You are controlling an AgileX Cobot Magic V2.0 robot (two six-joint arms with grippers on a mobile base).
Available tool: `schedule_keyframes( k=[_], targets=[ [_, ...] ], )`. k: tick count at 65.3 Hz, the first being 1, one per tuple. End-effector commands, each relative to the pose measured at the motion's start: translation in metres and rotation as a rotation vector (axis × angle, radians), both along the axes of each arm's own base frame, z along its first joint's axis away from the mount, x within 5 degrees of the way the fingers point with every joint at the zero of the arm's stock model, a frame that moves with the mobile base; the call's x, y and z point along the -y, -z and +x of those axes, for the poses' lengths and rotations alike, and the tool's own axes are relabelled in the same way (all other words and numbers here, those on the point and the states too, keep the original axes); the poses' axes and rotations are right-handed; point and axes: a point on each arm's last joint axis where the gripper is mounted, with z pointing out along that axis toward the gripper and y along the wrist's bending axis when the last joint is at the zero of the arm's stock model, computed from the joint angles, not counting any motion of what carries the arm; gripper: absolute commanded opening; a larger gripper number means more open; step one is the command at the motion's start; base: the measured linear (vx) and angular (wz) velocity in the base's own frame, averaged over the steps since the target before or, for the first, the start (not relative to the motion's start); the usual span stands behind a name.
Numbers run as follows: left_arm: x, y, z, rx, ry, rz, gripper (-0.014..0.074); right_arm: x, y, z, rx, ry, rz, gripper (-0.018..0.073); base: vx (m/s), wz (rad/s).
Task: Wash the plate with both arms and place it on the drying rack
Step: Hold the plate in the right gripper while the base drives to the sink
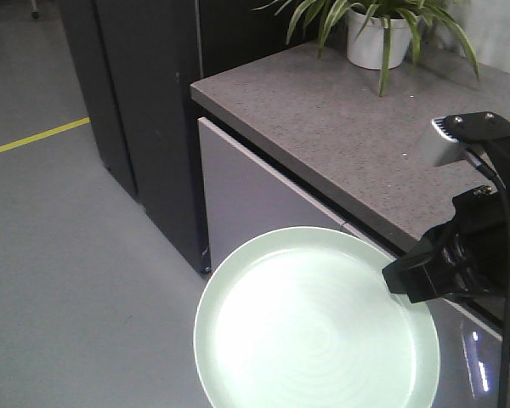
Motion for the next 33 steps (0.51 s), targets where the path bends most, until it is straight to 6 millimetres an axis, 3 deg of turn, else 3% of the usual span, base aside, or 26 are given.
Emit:
schedule_keyframes(
  k=[1,33],
  targets=[
    [0.0002,-0.0166,-0.0031,0.117,0.003,-0.002,-0.0006,-0.0016,-0.0138,-0.0021,0.067,0.006,0.053,-0.0008,0.10,-0.41],
    [0.0002,-0.0166,-0.0031,0.117,0.003,-0.002,-0.0006,-0.0016,-0.0138,-0.0021,0.067,0.006,0.053,-0.0008,0.10,-0.40]
  ],
)
